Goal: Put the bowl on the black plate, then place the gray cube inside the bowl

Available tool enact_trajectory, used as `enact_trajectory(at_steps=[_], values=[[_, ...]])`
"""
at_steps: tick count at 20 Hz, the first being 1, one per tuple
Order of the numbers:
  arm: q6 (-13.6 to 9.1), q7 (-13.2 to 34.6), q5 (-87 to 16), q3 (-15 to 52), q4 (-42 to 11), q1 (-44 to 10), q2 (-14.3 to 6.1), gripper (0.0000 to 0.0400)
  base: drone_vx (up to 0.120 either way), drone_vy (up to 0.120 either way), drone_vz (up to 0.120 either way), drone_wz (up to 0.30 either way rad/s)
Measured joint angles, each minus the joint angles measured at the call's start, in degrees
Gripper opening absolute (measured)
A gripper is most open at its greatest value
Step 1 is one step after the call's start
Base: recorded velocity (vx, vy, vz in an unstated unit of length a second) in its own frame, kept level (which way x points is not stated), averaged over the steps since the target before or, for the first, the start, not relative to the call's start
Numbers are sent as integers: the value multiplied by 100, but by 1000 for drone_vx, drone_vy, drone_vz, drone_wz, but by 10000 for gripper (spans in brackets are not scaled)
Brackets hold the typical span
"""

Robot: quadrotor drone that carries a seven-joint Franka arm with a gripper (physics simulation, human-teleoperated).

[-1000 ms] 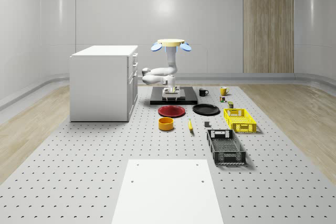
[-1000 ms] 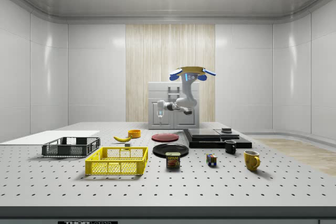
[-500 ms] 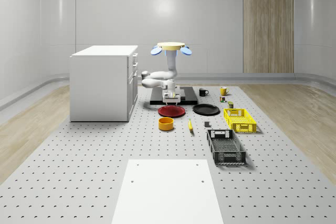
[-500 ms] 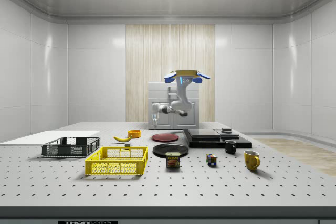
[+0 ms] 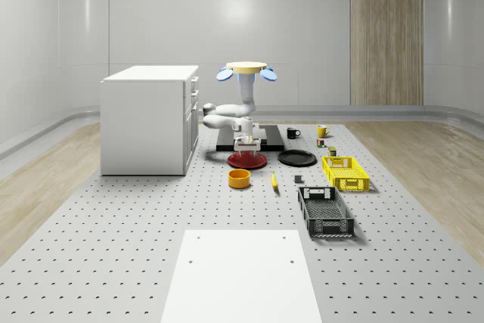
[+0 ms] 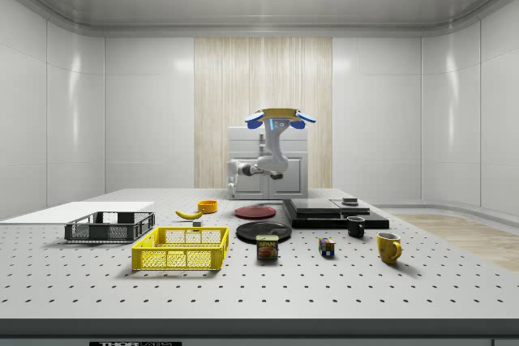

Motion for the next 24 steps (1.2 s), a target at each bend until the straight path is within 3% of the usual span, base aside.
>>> enact_trajectory(at_steps=[24], values=[[255,52,114,46,13,-63,-273,400,120,0,0,0]])
